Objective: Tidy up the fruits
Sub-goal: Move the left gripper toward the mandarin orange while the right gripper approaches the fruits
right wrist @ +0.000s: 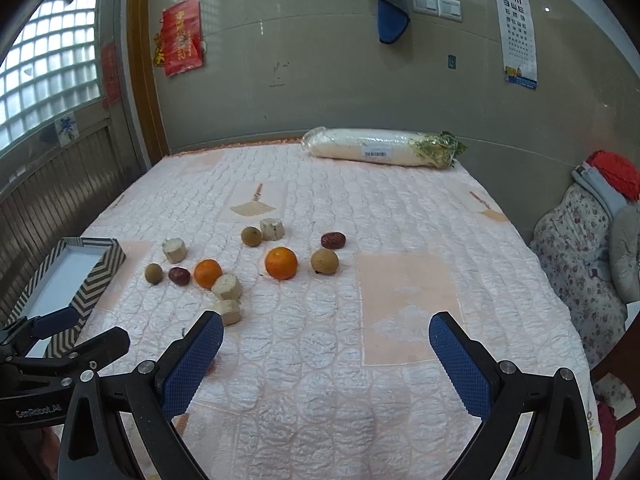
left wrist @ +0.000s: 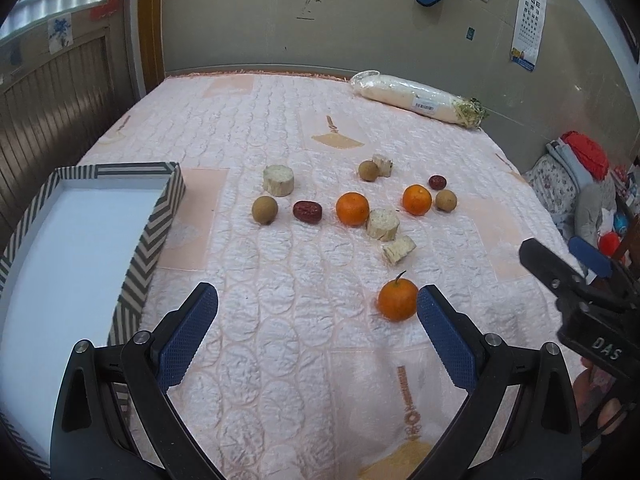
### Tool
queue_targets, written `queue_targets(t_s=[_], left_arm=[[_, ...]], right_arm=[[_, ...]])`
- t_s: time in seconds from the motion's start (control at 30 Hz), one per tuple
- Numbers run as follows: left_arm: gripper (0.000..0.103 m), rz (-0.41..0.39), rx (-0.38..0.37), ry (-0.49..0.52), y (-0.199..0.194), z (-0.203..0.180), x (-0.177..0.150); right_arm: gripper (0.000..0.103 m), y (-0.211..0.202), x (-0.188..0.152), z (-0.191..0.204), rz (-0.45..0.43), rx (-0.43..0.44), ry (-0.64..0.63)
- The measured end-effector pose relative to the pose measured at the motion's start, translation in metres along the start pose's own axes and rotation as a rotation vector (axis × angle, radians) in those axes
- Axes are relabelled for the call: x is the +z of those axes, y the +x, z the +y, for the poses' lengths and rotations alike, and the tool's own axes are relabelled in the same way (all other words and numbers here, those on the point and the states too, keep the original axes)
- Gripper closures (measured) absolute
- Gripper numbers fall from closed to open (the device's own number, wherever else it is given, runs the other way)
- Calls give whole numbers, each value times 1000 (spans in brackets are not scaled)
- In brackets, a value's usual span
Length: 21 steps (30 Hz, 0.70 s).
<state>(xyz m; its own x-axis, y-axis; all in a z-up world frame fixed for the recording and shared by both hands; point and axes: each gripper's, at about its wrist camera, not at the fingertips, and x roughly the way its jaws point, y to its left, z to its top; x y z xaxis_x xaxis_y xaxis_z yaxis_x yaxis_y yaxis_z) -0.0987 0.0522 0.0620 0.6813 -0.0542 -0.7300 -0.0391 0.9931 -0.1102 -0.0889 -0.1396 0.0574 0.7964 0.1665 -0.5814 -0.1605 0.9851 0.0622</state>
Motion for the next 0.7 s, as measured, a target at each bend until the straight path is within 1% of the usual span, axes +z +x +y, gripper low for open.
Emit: queue_targets(t_s=[0.03,0.1,0.13,0.17,0.27,0.43,0.7], left_arm=[[3,-2,2,5,0,0,-1],[3,4,2,14,1,-1,-2],[3,5,-1,16,1,-2,-3],[3,6,-5,16,1,-2,-4],[3,14,-16,20,3,-4,-5],[3,16,-15,27,4,-10,-6],[3,41,-38,49,12,-19,-10]], right_arm=[[1,-1,0,1,-4,4,-4],[8,-4,-1,2,-14,15,-14],[14,-4,-1,3,-13,19,-19],[16,-4,-2,3,-6,25,-22],[16,-2,-2,5,0,41,-30],[16,-2,-2,10,1,44,-44],[16,-2,-1,5,7,48,-34]])
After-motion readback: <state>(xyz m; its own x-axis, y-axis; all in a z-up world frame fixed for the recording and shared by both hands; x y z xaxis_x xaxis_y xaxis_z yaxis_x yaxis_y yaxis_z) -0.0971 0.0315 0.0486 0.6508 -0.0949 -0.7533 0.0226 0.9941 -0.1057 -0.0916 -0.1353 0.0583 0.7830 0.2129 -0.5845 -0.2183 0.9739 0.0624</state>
